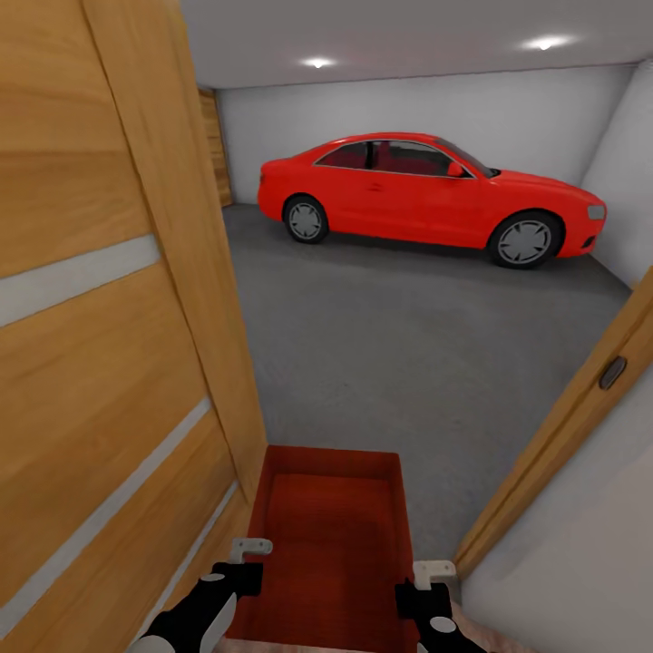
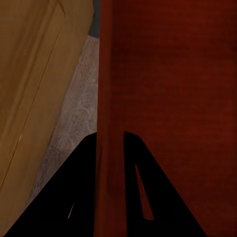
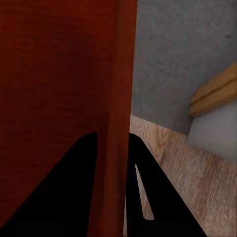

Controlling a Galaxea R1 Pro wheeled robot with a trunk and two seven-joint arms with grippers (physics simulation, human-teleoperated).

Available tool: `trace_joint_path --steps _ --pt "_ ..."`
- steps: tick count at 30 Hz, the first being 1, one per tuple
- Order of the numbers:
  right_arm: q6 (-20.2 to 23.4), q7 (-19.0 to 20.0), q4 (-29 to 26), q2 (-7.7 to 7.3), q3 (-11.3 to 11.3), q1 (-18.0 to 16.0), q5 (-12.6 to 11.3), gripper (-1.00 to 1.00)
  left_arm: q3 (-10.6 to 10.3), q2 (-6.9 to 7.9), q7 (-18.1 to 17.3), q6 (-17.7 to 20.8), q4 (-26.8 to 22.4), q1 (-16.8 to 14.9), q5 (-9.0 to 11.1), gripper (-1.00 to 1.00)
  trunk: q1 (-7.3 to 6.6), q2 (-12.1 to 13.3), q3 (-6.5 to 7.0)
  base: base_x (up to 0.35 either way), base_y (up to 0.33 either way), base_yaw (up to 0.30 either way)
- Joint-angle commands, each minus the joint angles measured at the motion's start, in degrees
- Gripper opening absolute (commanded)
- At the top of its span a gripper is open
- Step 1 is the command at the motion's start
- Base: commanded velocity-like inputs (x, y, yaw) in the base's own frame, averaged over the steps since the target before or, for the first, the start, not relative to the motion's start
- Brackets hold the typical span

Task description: Move the two storage containers from the living room to the garage. In the garage, place one container on the floor and stack the other container on top of it (either order is fine).

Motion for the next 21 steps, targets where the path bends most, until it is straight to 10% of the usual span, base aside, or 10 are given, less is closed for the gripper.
trace_joint_path --steps 1,21 --pt "-0.22 -0.24 3.06 -0.19 0.57 -0.04 -0.87 -1.0 -0.55 0.1 0.41 0.31 -0.27 -0.06 0.97 -1.0 0.01 -0.03 -0.05 0.037 0.021 -0.012" --pt "-0.3 -0.24 3.06 -0.19 0.57 -0.04 -0.91 -1.0 -0.5 0.1 0.41 0.3 -0.27 -0.06 0.97 -1.0 0.01 -0.03 -0.05 0.003 0.002 -0.169"
